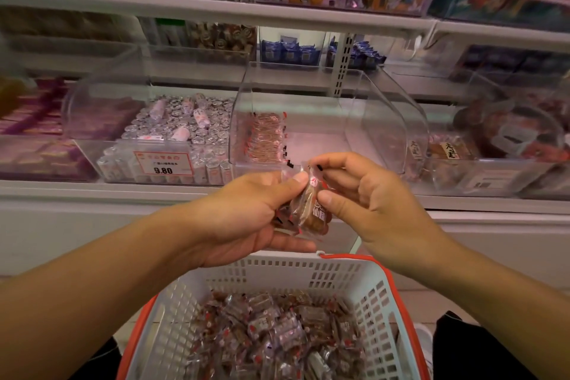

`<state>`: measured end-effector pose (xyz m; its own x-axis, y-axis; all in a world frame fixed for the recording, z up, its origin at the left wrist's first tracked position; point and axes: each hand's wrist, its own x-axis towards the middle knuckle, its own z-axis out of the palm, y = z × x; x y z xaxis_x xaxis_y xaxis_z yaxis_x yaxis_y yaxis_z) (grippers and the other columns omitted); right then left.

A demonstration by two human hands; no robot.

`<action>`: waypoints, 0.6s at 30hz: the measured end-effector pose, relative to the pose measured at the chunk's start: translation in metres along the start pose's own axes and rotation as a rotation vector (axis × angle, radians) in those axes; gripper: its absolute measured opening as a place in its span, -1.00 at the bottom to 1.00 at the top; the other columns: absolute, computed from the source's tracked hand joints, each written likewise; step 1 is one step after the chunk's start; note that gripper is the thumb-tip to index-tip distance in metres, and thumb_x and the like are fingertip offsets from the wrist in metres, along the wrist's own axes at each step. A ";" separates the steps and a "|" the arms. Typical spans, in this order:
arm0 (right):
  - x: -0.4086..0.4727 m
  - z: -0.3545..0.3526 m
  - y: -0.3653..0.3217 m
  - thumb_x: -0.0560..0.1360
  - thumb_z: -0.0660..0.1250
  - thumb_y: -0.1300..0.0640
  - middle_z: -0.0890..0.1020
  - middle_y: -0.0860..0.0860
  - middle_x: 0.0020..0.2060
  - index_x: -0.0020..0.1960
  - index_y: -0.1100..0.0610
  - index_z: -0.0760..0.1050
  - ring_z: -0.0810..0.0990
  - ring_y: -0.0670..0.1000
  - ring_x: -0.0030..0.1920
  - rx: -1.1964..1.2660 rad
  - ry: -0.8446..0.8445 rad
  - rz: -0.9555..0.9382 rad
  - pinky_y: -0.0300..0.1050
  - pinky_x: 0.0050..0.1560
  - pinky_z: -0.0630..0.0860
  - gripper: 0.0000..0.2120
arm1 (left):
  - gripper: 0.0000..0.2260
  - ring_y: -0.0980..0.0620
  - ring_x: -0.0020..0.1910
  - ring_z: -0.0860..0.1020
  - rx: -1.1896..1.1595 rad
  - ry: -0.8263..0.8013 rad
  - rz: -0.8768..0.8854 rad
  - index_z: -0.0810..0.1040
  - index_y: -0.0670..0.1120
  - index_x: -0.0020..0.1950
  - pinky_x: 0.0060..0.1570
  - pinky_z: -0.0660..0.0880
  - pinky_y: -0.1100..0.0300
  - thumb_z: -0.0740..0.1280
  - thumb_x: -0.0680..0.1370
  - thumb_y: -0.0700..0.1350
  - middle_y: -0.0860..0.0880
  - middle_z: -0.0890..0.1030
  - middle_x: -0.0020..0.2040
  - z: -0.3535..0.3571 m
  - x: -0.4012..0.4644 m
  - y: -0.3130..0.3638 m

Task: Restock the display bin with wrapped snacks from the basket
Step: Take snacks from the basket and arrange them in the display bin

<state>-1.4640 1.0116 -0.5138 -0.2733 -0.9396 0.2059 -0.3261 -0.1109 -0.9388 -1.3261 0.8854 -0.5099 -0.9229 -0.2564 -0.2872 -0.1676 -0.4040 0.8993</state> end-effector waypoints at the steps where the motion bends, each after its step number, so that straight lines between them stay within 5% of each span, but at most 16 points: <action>1: 0.001 -0.001 0.001 0.57 0.30 0.33 0.65 -0.13 0.16 0.30 0.02 0.45 0.58 -0.16 0.24 -0.022 -0.002 0.020 -0.21 0.24 0.52 -0.64 | -0.59 -0.02 -0.14 0.66 0.019 -0.005 0.011 0.53 -0.20 0.21 -0.18 0.62 0.12 0.28 0.52 0.08 -0.15 0.65 -0.09 0.002 0.001 -0.001; 4: 0.003 -0.012 -0.001 0.55 0.38 0.18 0.57 -0.19 0.20 0.40 -0.14 0.37 0.52 -0.18 0.28 -0.173 -0.047 0.058 -0.02 0.32 0.50 -0.51 | -0.65 0.04 -0.11 0.59 0.166 -0.119 0.006 0.48 -0.18 0.24 -0.12 0.57 0.19 0.40 0.50 -0.09 -0.16 0.57 -0.06 0.000 0.001 0.005; 7: 0.010 -0.027 -0.019 0.47 0.49 0.18 0.53 -0.17 0.13 0.37 -0.18 0.42 0.58 -0.09 0.16 -0.312 -0.241 0.032 -0.02 0.14 0.60 -0.44 | -0.43 -0.02 -0.07 0.57 0.433 -0.154 -0.008 0.30 -0.19 0.36 -0.05 0.53 0.10 0.45 0.44 -0.40 -0.29 0.57 -0.01 -0.007 0.000 0.017; 12: 0.039 -0.034 -0.058 0.31 0.61 0.11 0.57 -0.15 -0.06 0.10 -0.01 0.52 0.58 -0.11 -0.07 -0.742 -0.294 -0.155 -0.14 -0.07 0.57 -0.57 | -0.31 0.08 -0.12 0.65 0.927 0.046 0.164 0.25 -0.04 0.30 -0.18 0.60 0.15 0.52 0.33 -0.38 -0.05 0.65 -0.04 -0.001 0.010 0.049; 15: 0.062 -0.033 -0.077 0.26 0.58 0.02 0.57 -0.20 -0.16 0.09 -0.08 0.48 0.56 -0.17 -0.14 -0.936 -0.316 -0.228 -0.28 -0.16 0.51 -0.53 | -0.26 0.03 -0.01 0.67 0.905 0.120 0.232 0.26 -0.03 0.30 0.01 0.63 0.05 0.56 0.28 -0.37 -0.07 0.64 0.05 -0.008 0.017 0.066; 18: 0.093 -0.037 -0.075 0.22 0.48 -0.14 0.56 -0.18 -0.27 -0.06 -0.10 0.49 0.53 -0.17 -0.27 -1.143 -0.338 -0.194 -0.27 -0.30 0.45 -0.66 | -0.20 0.06 0.00 0.68 0.723 0.178 0.274 0.19 0.03 0.38 -0.05 0.64 0.18 0.56 0.32 -0.33 -0.03 0.62 0.15 -0.020 0.023 0.075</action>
<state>-1.4986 0.9445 -0.4138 0.0643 -0.9952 0.0735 -0.9944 -0.0700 -0.0786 -1.3533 0.8312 -0.4556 -0.9049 -0.4253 -0.0183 -0.1824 0.3486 0.9194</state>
